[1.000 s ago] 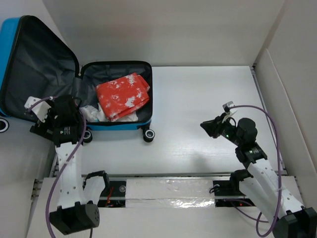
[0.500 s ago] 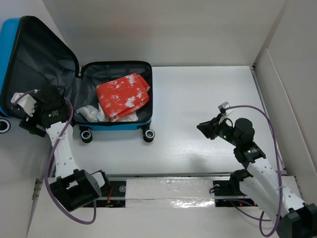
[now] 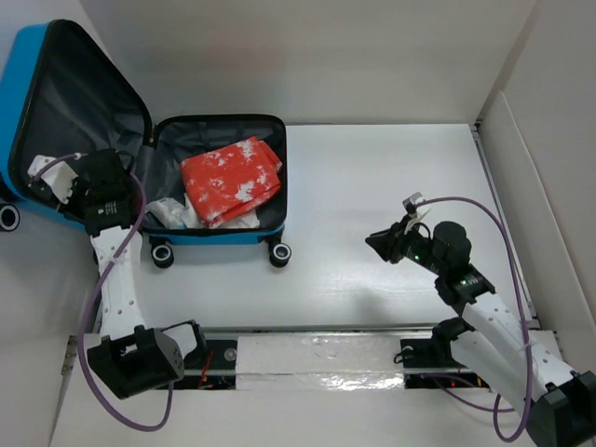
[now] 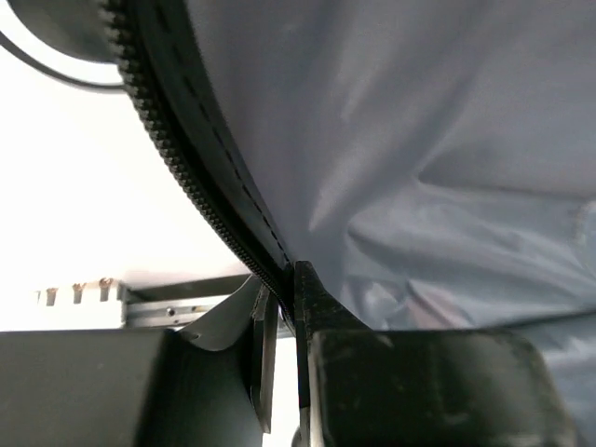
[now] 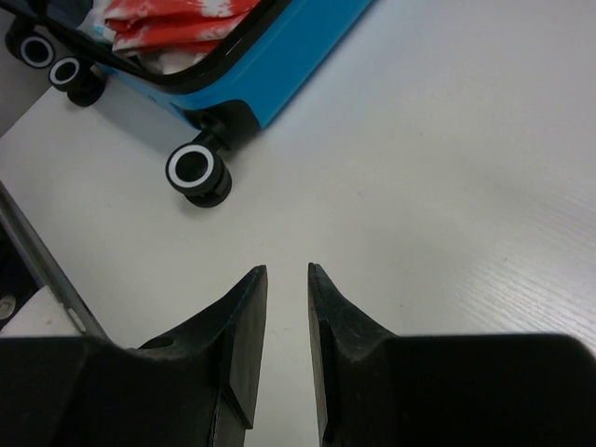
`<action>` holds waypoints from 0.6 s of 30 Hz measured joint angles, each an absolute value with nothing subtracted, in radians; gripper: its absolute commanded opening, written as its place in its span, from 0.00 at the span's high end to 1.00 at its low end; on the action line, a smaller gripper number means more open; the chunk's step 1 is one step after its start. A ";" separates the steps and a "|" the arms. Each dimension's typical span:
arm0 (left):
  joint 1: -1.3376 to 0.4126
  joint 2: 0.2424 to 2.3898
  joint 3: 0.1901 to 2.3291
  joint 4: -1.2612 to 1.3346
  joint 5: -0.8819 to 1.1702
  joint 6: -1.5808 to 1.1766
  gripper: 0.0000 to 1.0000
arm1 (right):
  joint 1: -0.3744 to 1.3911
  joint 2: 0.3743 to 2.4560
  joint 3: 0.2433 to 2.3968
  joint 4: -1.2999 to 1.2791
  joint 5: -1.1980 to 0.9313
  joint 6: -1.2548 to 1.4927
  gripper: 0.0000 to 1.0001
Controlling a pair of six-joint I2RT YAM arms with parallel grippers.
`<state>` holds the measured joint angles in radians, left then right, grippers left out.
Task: Pack the luggage
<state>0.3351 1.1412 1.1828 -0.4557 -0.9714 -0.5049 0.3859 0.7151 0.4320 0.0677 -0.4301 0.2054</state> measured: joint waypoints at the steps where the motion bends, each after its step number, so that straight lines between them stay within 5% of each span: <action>1: 0.313 1.137 1.183 -0.450 -0.979 -0.494 1.00 | 0.386 0.716 0.432 0.068 -0.425 0.205 0.70; 15: -0.909 1.248 1.104 -0.194 -1.425 -0.091 1.00 | 0.523 0.802 0.496 0.067 -0.308 0.240 0.67; 16: -0.972 1.286 1.097 -0.177 -1.426 -0.083 0.96 | 0.538 0.805 0.508 0.068 -0.291 0.242 0.67; 17: -1.036 1.335 1.098 -0.171 -1.431 -0.089 0.63 | 0.550 0.810 0.520 0.068 -0.276 0.243 0.67; 18: -1.094 1.383 1.110 -0.197 -1.434 -0.131 0.44 | 0.559 0.814 0.529 0.069 -0.264 0.244 0.67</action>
<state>-1.0939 1.3827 1.1103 -0.1974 -1.4338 -0.1310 0.5591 0.8143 0.5289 0.0689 -0.2642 0.2436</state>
